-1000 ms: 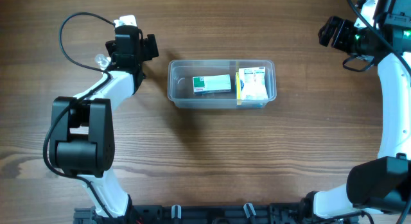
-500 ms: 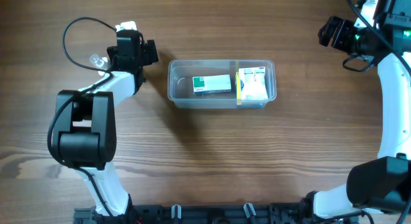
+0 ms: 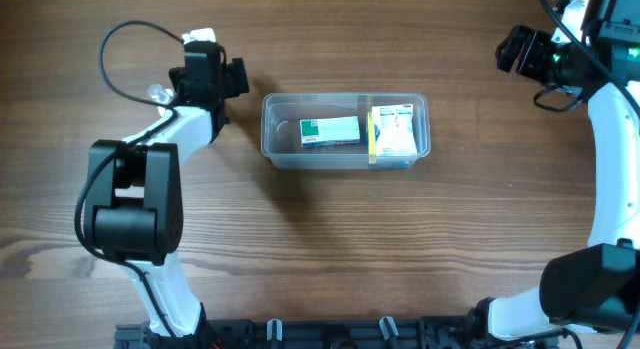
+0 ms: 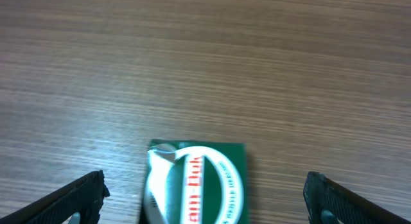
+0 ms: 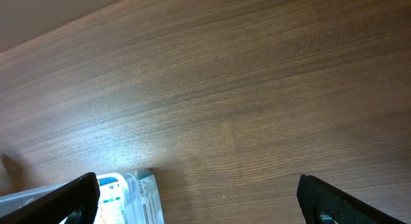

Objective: Pack container

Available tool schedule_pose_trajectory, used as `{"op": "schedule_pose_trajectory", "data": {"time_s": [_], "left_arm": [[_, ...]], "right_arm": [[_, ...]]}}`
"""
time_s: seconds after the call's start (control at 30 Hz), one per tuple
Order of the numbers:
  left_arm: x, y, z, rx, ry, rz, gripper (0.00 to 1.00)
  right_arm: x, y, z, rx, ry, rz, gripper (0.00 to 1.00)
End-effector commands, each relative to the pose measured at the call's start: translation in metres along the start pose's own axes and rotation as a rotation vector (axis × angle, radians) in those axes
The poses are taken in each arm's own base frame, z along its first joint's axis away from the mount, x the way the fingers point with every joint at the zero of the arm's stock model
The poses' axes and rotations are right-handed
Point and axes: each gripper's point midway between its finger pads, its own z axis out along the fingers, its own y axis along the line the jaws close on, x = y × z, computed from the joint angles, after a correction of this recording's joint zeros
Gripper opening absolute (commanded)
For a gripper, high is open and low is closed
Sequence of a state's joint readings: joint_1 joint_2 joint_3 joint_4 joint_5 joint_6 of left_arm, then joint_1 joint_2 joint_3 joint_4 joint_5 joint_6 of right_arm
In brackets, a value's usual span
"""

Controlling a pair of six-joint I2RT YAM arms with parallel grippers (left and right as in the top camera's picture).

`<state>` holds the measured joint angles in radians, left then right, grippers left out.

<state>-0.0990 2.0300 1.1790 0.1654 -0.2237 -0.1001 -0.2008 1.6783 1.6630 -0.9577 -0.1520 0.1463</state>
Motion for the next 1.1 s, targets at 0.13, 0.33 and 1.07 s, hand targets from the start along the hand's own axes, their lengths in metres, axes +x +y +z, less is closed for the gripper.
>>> {"op": "schedule_pose_trajectory", "data": {"time_s": [0.13, 0.33, 1.07], "left_arm": [[-0.026, -0.037, -0.016, 0.047, -0.007, 0.022, 1.00], [-0.024, -0.051, -0.022, 0.129, 0.018, 0.027, 1.00], [-0.144, -0.003, -0.083, 0.060, 0.105, -0.079, 0.99]], "right_arm": [[-0.001, 0.001, -0.001, 0.003, -0.004, 0.011, 1.00], [-0.001, 0.001, -0.001, 0.004, -0.004, 0.011, 1.00], [-0.001, 0.001, -0.001, 0.004, -0.004, 0.011, 1.00]]}}
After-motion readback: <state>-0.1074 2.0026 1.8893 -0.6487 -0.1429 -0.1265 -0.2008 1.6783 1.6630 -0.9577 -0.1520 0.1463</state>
